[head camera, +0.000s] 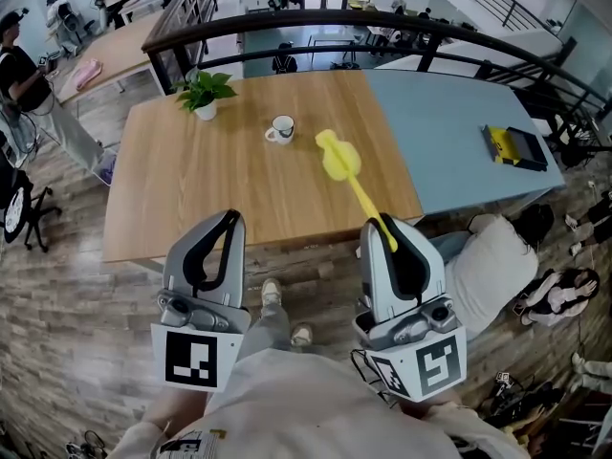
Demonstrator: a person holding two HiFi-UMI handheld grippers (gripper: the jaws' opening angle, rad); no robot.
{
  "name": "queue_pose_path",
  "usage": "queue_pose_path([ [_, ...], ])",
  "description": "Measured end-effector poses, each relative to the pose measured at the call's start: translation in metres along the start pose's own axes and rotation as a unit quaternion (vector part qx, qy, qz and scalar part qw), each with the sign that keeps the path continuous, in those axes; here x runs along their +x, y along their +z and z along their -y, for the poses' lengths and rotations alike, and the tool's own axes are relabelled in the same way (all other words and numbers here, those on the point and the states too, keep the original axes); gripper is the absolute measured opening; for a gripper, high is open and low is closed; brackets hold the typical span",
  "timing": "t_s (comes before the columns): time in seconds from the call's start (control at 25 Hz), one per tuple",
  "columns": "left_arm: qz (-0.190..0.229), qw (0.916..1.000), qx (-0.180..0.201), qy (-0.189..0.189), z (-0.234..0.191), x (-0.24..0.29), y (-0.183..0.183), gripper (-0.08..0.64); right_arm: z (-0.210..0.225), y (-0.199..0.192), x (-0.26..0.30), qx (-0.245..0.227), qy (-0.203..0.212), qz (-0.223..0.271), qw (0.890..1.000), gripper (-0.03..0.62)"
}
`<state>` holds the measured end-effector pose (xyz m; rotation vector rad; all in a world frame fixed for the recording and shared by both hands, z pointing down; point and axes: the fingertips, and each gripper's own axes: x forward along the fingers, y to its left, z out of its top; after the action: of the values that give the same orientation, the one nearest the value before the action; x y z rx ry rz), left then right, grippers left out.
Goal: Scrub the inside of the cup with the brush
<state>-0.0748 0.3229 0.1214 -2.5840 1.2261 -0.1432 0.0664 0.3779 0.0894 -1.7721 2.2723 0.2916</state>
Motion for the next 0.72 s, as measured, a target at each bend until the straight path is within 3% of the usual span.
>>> queue_pose_path([
  [0.32, 0.016, 0.9997, -0.007, -0.016, 0.000, 0.018, -0.004, 0.003, 0.010, -0.015, 0.008, 0.031, 0.001, -0.011, 0.999, 0.034],
  [0.72, 0.018, 0.9992, -0.032, -0.017, -0.031, 0.060, -0.023, 0.003, 0.020, -0.033, 0.057, 0.021, 0.008, -0.022, 1.000, 0.034],
])
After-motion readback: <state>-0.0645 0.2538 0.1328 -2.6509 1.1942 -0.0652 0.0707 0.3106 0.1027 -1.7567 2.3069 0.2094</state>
